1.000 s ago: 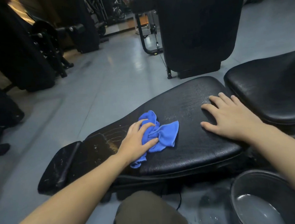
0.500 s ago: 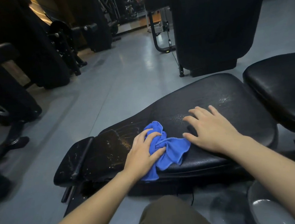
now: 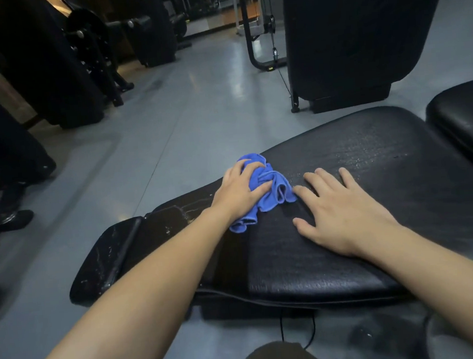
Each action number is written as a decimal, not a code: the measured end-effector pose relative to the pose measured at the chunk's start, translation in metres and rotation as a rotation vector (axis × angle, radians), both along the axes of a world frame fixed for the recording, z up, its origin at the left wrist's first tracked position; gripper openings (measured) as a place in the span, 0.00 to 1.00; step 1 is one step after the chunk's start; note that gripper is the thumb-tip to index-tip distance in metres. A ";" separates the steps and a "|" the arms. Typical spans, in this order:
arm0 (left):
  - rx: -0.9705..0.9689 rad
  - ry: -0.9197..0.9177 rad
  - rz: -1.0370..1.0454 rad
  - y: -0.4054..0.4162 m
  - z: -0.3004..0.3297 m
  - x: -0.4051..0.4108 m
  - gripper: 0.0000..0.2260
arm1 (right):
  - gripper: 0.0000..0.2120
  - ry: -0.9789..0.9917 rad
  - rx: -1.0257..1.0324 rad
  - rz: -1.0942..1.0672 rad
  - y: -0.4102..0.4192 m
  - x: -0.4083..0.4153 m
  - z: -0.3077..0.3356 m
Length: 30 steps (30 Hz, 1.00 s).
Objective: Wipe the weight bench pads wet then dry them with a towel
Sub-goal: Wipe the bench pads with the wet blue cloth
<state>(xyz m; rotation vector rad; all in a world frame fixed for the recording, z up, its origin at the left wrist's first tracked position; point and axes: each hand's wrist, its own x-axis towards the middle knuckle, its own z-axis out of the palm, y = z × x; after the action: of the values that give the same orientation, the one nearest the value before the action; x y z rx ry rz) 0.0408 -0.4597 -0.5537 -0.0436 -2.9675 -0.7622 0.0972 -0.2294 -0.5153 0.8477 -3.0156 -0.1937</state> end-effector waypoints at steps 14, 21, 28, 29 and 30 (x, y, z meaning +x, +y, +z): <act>0.012 0.020 -0.002 0.006 0.004 0.010 0.23 | 0.45 0.006 0.056 -0.011 -0.005 0.003 0.003; 0.022 0.129 -0.047 0.001 -0.011 0.102 0.22 | 0.45 0.006 0.053 -0.007 -0.005 0.003 0.004; 0.024 0.144 -0.054 -0.004 -0.016 0.166 0.23 | 0.40 0.020 0.075 -0.006 -0.004 0.003 0.000; 0.032 0.145 -0.046 -0.004 -0.016 0.163 0.23 | 0.40 0.025 0.079 -0.004 -0.004 0.002 -0.001; 0.042 0.145 -0.036 -0.004 -0.017 0.158 0.22 | 0.41 0.031 0.084 -0.002 -0.005 0.002 -0.001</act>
<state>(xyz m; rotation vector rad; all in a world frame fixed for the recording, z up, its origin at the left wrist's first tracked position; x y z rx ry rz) 0.1993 -0.4642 -0.5706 -0.1442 -2.8199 -0.7889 0.0992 -0.2341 -0.5164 0.8384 -2.9984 -0.3327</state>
